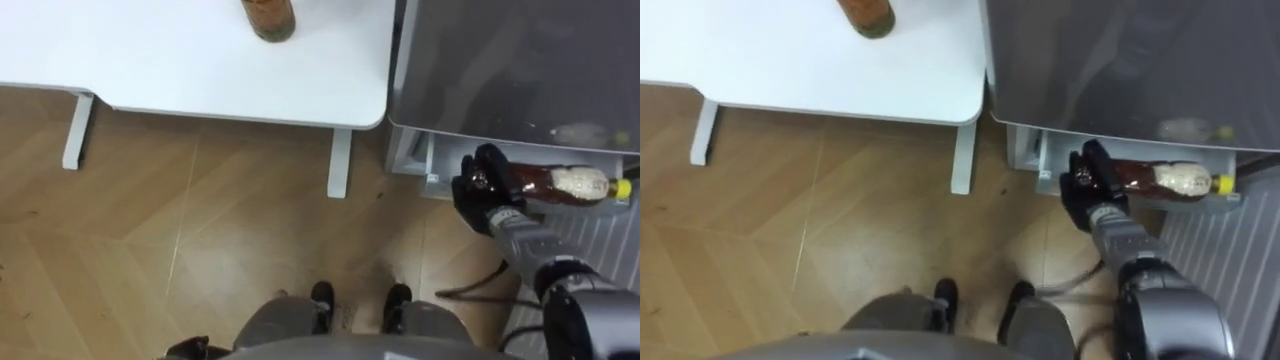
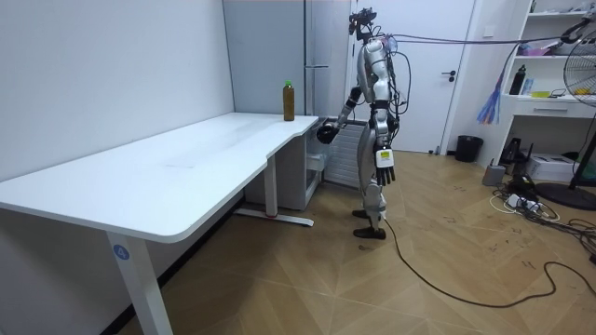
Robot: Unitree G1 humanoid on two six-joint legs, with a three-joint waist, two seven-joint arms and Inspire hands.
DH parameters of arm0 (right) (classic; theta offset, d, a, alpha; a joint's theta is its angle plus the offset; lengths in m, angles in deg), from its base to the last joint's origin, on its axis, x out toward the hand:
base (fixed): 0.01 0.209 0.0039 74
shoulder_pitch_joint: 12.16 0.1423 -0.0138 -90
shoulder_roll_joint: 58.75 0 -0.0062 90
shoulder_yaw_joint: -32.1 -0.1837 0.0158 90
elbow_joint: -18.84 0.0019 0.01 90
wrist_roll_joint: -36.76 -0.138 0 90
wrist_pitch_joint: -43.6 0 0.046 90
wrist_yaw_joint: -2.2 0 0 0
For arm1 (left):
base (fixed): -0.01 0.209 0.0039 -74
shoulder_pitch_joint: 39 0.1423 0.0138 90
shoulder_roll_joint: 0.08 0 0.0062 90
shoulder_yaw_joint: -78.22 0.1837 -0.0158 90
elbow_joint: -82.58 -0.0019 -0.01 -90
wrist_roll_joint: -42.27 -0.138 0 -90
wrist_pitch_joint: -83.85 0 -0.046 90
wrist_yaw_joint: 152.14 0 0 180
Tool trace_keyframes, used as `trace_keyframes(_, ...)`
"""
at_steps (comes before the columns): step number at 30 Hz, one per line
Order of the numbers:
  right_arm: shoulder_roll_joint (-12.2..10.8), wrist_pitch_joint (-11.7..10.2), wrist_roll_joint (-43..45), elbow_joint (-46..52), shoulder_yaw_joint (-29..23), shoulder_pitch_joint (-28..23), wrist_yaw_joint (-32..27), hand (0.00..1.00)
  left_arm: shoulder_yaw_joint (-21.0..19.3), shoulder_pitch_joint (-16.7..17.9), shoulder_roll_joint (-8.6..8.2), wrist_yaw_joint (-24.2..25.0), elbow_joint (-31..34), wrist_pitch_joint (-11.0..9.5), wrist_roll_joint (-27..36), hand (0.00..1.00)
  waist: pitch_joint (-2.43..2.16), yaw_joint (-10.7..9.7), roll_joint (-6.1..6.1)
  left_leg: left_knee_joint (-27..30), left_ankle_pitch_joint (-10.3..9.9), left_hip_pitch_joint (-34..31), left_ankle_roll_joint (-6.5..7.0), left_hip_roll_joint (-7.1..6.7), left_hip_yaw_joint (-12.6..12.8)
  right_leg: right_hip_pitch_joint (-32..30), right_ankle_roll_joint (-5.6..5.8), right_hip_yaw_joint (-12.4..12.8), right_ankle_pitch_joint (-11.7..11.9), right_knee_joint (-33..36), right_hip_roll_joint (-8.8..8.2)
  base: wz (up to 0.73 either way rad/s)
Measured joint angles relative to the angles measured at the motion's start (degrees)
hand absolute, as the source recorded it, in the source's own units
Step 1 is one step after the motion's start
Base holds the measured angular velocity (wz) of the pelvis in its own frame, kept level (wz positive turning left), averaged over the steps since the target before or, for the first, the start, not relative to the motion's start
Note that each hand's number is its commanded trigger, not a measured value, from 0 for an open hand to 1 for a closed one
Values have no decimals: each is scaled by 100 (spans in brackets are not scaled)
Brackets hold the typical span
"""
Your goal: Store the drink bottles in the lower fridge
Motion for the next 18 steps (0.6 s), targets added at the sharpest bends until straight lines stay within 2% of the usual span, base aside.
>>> trace_keyframes(5, 183, 22, 137, -114, -202, 310, 24, 100, -3, -79, 24, -23, 7, -83, 1, 0, 44, 7, -41, 30, 114, -314, 19, -40, -52, -346, -1, -54, -3, 182, -127, 11)
trace_keyframes(10, 451, 29, 109, -117, -190, 414, -56, 100, 56, -205, 77, -33, 17, -159, 36, 0, 86, 162, -150, 125, 202, -660, 45, -118, -28, -760, -1, -9, -42, 431, -249, 4)
trace_keyframes(18, 557, 43, 161, -155, -192, 797, -104, 100, 98, -236, 168, -23, 8, -258, 67, 0, 78, 133, -249, 201, 234, -843, 80, -179, 48, -1012, 11, 47, -48, 595, -332, -2)
